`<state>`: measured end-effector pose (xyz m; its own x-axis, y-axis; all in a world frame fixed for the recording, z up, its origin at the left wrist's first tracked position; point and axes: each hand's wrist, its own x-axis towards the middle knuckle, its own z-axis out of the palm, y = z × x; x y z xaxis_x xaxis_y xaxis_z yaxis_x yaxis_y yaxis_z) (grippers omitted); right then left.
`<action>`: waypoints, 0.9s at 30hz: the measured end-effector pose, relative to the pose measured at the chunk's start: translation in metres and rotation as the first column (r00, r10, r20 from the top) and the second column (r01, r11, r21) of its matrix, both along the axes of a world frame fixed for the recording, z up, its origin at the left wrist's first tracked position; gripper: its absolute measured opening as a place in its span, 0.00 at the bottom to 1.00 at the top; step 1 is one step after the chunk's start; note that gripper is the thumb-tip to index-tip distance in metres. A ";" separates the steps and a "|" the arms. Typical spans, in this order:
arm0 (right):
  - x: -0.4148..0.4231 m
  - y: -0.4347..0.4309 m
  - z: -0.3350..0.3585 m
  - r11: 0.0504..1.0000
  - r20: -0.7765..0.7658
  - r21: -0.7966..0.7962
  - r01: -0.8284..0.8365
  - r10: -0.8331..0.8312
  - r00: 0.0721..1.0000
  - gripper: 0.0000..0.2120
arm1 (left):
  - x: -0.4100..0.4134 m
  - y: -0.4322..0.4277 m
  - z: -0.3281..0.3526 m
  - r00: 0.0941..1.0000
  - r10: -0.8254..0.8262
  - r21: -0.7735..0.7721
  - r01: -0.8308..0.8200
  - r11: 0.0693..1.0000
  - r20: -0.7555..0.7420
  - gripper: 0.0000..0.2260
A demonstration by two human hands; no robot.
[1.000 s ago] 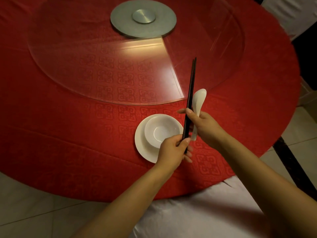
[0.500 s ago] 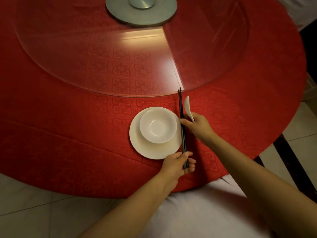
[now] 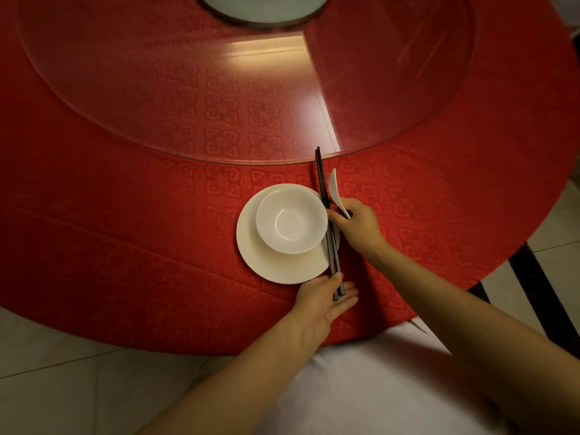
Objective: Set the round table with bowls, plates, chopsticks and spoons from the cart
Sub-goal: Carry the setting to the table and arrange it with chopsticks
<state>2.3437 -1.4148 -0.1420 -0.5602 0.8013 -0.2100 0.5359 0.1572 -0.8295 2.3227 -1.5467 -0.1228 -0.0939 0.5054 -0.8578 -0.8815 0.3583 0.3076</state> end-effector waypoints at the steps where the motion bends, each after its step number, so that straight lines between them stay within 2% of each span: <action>1: 0.000 -0.001 0.000 1.000 0.002 0.006 0.006 -0.006 1.000 0.06 | 0.001 -0.001 0.000 1.000 0.001 -0.005 -0.001 1.000 0.006 0.08; 4: 0.000 -0.005 0.001 1.000 -0.006 0.010 0.016 -0.016 1.000 0.07 | 0.002 -0.007 -0.002 1.000 -0.007 -0.001 0.007 1.000 -0.023 0.05; 8: 0.001 -0.009 0.000 0.999 -0.002 0.045 0.002 -0.002 1.000 0.07 | 0.005 -0.008 -0.005 0.998 0.001 0.003 -0.001 1.000 -0.069 0.12; 14: 0.006 -0.014 0.002 0.999 -0.011 0.035 0.001 0.000 1.000 0.08 | 0.009 -0.013 -0.005 0.998 -0.023 0.007 0.024 1.000 -0.065 0.14; 25: 0.017 -0.020 -0.003 0.999 -0.036 -0.035 -0.041 0.040 0.999 0.17 | 0.013 -0.020 -0.005 0.998 -0.035 0.014 0.035 0.999 -0.048 0.11; 27: 0.018 -0.020 -0.002 0.997 -0.057 -0.055 -0.047 0.044 0.997 0.16 | 0.015 -0.022 -0.004 0.998 -0.035 0.017 0.036 0.999 -0.048 0.08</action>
